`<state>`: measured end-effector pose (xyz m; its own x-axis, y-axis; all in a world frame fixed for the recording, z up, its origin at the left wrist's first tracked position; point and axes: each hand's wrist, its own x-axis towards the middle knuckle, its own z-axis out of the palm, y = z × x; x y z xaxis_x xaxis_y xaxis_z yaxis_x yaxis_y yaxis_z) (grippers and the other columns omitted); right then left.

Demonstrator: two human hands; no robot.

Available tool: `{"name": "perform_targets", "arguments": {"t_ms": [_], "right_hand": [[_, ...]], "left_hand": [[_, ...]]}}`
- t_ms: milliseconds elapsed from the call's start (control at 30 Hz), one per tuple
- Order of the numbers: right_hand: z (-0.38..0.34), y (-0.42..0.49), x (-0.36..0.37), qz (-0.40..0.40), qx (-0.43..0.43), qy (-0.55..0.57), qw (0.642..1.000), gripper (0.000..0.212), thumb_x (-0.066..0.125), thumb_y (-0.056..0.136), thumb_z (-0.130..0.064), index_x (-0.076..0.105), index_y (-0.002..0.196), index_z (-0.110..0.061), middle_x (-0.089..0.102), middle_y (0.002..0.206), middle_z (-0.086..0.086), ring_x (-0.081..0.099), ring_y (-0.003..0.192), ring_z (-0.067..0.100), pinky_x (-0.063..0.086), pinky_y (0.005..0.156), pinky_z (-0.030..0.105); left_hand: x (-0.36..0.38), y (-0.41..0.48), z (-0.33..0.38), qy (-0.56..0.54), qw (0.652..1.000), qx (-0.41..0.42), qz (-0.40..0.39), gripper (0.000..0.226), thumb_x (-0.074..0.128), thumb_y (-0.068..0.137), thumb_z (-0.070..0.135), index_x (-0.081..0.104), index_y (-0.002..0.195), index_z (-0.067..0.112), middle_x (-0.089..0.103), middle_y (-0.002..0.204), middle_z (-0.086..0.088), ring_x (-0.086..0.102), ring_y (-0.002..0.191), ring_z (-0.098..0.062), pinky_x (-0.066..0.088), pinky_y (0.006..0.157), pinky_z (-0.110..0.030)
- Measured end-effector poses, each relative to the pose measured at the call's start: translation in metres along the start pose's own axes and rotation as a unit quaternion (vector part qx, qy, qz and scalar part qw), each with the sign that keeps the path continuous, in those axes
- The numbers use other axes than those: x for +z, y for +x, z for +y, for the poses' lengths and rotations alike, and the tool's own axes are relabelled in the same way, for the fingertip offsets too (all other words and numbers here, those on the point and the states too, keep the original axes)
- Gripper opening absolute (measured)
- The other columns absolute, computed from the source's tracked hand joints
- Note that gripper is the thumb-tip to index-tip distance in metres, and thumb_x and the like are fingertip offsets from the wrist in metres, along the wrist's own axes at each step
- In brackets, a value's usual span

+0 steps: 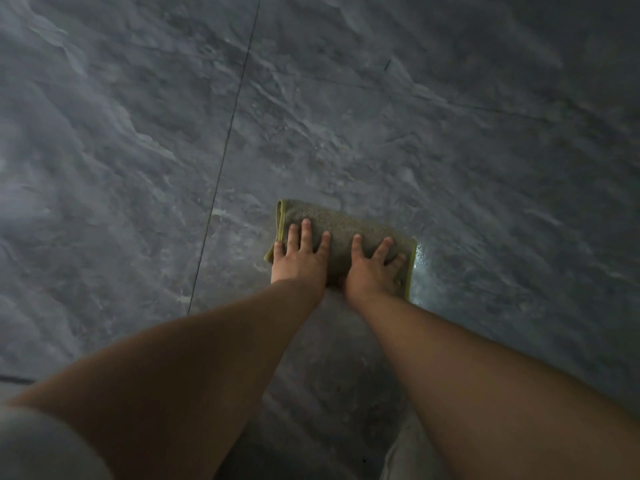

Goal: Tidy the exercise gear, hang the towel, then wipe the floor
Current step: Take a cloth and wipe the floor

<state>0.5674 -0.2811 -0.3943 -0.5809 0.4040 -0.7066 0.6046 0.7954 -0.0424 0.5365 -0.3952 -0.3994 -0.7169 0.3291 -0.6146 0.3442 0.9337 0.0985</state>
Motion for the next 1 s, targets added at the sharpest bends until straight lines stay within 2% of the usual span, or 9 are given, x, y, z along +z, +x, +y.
{"name": "perform_targets", "arguments": {"t_ms": [100,300,400,567,833,1000], "right_hand": [[-0.004,0.02,-0.027,-0.005,-0.009,0.001,1.0,0.074,0.048,0.101,-0.021,0.002,0.155,-0.042,-0.028,0.16,0.012,-0.016,0.146,0.048,0.019,0.114,0.065],[-0.016,0.057,-0.07,-0.015,-0.018,-0.007,1.0,0.079,0.059,0.098,-0.033,0.005,0.155,-0.042,-0.027,0.161,0.011,-0.016,0.146,0.047,0.017,0.114,0.066],[-0.021,0.074,-0.083,-0.006,-0.025,-0.015,1.0,0.079,0.06,0.097,-0.032,0.007,0.155,-0.043,-0.025,0.162,0.01,-0.015,0.147,0.046,0.018,0.114,0.066],[-0.029,0.099,-0.103,0.0,-0.041,-0.041,0.998,0.093,0.071,0.089,-0.034,0.006,0.155,-0.044,-0.023,0.162,0.01,-0.013,0.147,0.048,0.017,0.115,0.064],[-0.022,0.092,-0.1,0.015,-0.057,-0.053,0.997,0.09,0.066,0.091,-0.044,0.004,0.156,-0.042,-0.02,0.163,0.013,-0.009,0.146,0.05,0.016,0.117,0.061],[0.002,0.057,-0.067,0.014,-0.015,-0.018,1.0,0.087,0.062,0.093,-0.044,0.001,0.156,-0.04,-0.021,0.162,0.016,-0.008,0.146,0.051,0.014,0.118,0.06]], "left_hand": [[-0.023,0.023,0.009,-0.003,1.0,-0.006,-0.008,0.083,0.053,0.098,0.031,-0.004,0.158,0.026,-0.019,0.163,-0.015,-0.011,0.15,-0.037,0.01,0.12,-0.056],[-0.06,0.067,0.022,0.005,0.999,-0.019,-0.025,0.079,0.051,0.099,0.024,-0.003,0.158,0.023,-0.018,0.162,-0.017,-0.011,0.149,-0.04,0.013,0.118,-0.059],[-0.068,0.084,0.022,0.003,1.0,-0.016,-0.015,0.079,0.052,0.099,0.03,-0.001,0.158,0.024,-0.017,0.163,-0.017,-0.011,0.15,-0.04,0.013,0.118,-0.059],[-0.08,0.112,0.019,-0.003,1.0,-0.002,0.001,0.085,0.06,0.095,0.036,0.004,0.157,0.027,-0.014,0.164,-0.014,-0.009,0.15,-0.038,0.013,0.118,-0.059],[-0.084,0.108,0.017,0.029,0.999,0.01,0.016,0.077,0.052,0.097,0.043,0.008,0.158,0.024,-0.006,0.165,-0.016,0.0,0.151,-0.038,0.016,0.118,-0.056],[-0.061,0.069,0.031,0.047,0.999,0.021,0.007,0.087,0.058,0.092,0.051,0.008,0.158,0.022,-0.004,0.165,-0.017,0.002,0.151,-0.036,0.014,0.12,-0.053]]}}
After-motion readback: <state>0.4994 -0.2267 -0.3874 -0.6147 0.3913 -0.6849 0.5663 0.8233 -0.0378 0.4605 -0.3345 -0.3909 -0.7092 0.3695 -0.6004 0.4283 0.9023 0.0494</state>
